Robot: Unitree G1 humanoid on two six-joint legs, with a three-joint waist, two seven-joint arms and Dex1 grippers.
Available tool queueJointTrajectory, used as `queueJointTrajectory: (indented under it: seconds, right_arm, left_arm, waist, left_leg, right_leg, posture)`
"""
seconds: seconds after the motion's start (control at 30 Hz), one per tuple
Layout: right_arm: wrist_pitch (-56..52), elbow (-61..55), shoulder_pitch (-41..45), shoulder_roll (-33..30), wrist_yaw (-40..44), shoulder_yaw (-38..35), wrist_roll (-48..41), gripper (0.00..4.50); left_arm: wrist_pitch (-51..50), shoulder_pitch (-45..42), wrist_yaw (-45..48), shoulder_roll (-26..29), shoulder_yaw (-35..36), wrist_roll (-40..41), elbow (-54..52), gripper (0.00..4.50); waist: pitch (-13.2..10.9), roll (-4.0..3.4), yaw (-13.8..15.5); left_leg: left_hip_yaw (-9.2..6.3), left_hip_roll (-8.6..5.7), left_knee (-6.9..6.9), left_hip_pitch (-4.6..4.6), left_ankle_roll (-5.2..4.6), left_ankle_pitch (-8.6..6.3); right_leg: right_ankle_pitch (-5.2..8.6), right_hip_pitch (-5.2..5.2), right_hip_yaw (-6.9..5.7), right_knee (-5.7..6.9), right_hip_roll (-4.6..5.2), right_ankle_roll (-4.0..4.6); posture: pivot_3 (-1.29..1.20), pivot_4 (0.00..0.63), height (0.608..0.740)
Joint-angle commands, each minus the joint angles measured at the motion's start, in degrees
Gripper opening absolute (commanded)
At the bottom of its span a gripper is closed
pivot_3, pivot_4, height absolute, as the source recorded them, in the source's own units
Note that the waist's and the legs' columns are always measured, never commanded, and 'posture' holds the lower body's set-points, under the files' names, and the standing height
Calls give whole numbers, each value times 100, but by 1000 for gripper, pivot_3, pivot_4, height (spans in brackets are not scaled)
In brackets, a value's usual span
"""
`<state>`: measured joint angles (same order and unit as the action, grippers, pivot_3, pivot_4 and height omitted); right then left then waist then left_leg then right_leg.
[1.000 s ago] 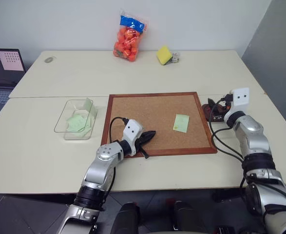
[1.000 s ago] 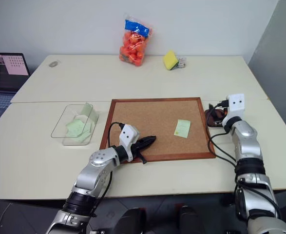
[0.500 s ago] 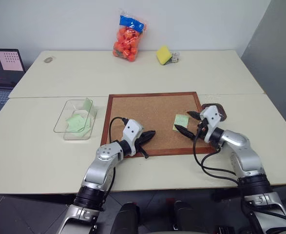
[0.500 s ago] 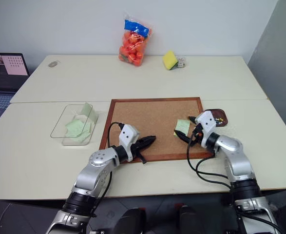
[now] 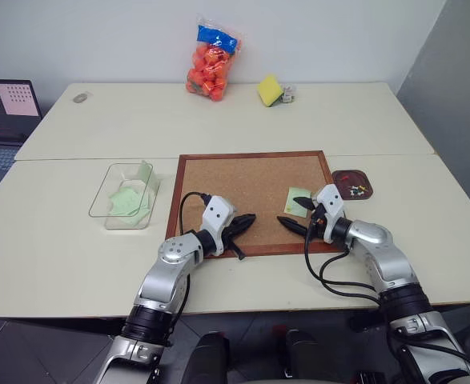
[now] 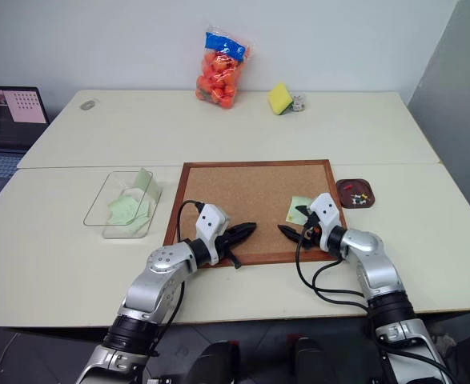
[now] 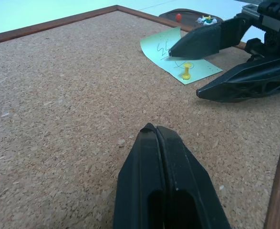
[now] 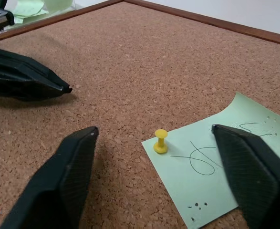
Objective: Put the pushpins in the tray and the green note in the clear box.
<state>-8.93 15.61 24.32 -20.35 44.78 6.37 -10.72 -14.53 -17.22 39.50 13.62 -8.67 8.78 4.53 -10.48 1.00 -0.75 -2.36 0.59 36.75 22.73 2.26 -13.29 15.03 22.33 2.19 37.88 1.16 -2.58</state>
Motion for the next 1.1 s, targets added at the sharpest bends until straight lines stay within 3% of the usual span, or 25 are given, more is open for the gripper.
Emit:
queueJointTrajectory:
  seconds: [0.03,0.57,0.93,1.1]
  right_arm:
    - [148,5,185,53,16,-9,35,3070]
    - [255,140,254,158,7,-48,105,32]
    - [289,56,232,87,12,-77,117,32]
    - [95,-292,278,89,19,-384,-272,32]
  left_arm:
    - [-80,121,5,-39,-159,-12,25,0]
    - [-95,121,8,-22,-155,-8,10,0]
    - [-96,121,11,-24,-165,-8,10,0]
    - [-95,124,5,-28,-165,-10,10,0]
  waist:
    - [0,0,-3]
    - [0,0,-4]
    - [0,0,-6]
    - [0,0,-6]
  left_leg:
    - [0,0,0,0,0,0]
    - [0,0,0,0,0,0]
    - [0,0,0,0,0,0]
    - [0,1,0,1,0,0]
  right_leg:
    - [0,0,0,0,0,0]
    - [-1,0,0,0,0,2]
    - [-2,0,1,0,0,3]
    - [-2,0,1,0,0,4]
  posture:
    - [0,150,740]
    - [0,150,740]
    - [0,150,740]
    - [0,150,740]
